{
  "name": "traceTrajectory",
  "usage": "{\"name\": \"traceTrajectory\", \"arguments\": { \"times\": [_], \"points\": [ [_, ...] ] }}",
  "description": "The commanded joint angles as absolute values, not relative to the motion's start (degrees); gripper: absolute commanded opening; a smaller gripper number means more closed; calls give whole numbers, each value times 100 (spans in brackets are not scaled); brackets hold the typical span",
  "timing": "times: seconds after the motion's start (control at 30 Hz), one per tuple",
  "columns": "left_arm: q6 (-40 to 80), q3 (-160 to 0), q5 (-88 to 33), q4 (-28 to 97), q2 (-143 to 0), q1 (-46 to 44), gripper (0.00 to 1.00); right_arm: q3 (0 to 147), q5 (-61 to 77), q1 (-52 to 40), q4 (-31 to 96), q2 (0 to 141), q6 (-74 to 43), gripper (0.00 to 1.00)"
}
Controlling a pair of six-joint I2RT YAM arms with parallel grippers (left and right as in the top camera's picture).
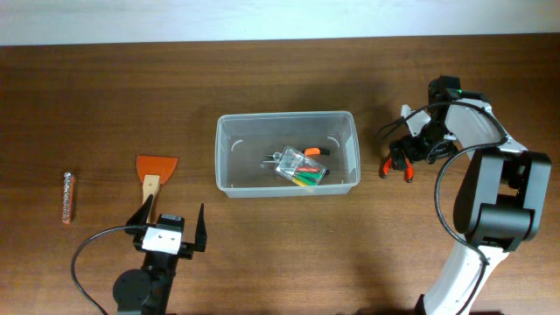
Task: Pack container
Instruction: 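Lower the right gripper onto the cutters and close on the handles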
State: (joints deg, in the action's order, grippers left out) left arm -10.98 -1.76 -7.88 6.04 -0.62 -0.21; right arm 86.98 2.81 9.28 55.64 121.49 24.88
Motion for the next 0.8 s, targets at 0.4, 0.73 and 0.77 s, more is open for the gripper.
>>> {"name": "traceTrajectory", "arguments": {
  "times": [0.4, 0.73, 0.77],
  "points": [
    [-1166, -148, -766, 607, -36, -38, 99, 8700, 36, 902, 5544, 12230, 2523, 99],
    [-1166, -148, -766, 607, -36, -38, 99, 8700, 36, 902, 5540, 12230, 2523, 99],
    [-1166, -148, -766, 607, -36, -38, 99, 8700, 34, 902, 5537, 12230, 2523, 99]
  ]
}}
